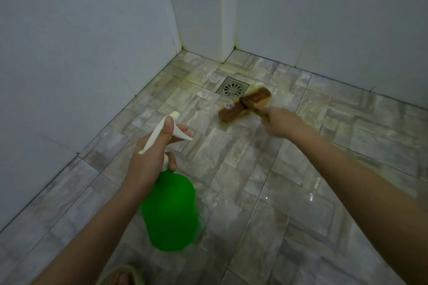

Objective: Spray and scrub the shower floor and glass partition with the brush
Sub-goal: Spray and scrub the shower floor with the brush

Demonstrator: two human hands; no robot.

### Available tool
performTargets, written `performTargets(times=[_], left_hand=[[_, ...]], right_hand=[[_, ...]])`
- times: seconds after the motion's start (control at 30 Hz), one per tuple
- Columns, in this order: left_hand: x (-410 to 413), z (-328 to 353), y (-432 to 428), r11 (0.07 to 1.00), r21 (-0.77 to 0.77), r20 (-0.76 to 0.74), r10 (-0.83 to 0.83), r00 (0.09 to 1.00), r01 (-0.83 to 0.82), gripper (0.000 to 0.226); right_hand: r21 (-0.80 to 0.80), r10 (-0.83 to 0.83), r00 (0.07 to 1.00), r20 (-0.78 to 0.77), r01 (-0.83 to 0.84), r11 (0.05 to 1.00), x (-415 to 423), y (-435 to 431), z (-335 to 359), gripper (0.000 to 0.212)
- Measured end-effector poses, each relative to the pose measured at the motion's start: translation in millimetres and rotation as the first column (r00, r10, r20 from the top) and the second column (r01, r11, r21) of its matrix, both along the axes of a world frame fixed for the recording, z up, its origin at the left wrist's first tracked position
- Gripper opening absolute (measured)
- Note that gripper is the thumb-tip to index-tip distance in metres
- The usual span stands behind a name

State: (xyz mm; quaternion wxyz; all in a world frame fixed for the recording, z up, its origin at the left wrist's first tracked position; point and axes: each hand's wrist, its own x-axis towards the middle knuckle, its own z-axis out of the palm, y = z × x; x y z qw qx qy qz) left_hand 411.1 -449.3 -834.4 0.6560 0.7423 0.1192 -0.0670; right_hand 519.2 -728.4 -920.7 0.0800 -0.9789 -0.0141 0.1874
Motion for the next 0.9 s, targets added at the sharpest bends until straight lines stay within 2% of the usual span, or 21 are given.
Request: performTargets(times=[0.1, 0.2, 0.3, 0.4, 0.53, 0.6, 0.67, 0.73, 0.8, 0.9], left_hand=[[-1, 8, 5, 0.999, 0.017, 0.037, 0.041, 0.998, -0.041, 0.035], [-3, 12, 19, 0.996, -0.003, 0.035, 0.094, 0.995, -0.094, 0.046], [-4, 17, 33, 0.997, 0.017, -0.008, 0.07, 0.997, -0.07, 0.055], [-9, 21, 48, 0.996, 0.086, -0.02, -0.008, 1.0, 0.01, 0.054], [-34, 23, 80, 0.991, 0.128, 0.028, -0.046, 0.999, 0.042, 0.051], [-53, 23, 103, 0.991, 0.136, 0.04, -0.011, 0.999, 0.006, 0.049], [-74, 23, 128, 0.992, 0.123, 0.044, 0.005, 0.999, -0.01, 0.051], [-93, 21, 149, 0.994, 0.1, 0.02, 0.042, 0.999, -0.044, 0.053], [-106, 18, 163, 0.995, 0.071, -0.026, 0.075, 0.997, -0.073, 0.05], [-124, 11, 175, 0.998, 0.046, -0.071, 0.035, 0.997, -0.032, 0.042]], right_hand=[[0.056, 0.003, 1.0, 0.025, -0.004, 0.998, 46, 11, -3, 0.056], [0.048, -0.015, 1.0, -0.003, 0.016, 0.999, -9, 1, -5, 0.055], [0.078, -0.067, 0.996, -0.052, 0.071, 0.994, -58, 6, 4, 0.056], [0.006, -0.019, 1.0, 0.014, 0.019, 1.0, -7, 28, 1, 0.057], [0.065, 0.028, 0.995, 0.097, -0.034, 0.997, 42, 57, -8, 0.059], [0.055, 0.028, 0.998, 0.05, -0.031, 0.998, 5, 54, -7, 0.058], [0.043, 0.002, 1.0, -0.007, -0.002, 0.999, -68, 52, -5, 0.054], [0.076, 0.024, 0.992, -0.12, -0.015, 0.997, -133, 67, 3, 0.053], [0.088, 0.115, 0.985, -0.131, -0.104, 0.991, -145, 102, 9, 0.053], [0.083, 0.203, 0.978, -0.04, -0.2, 0.976, -108, 171, 5, 0.056]])
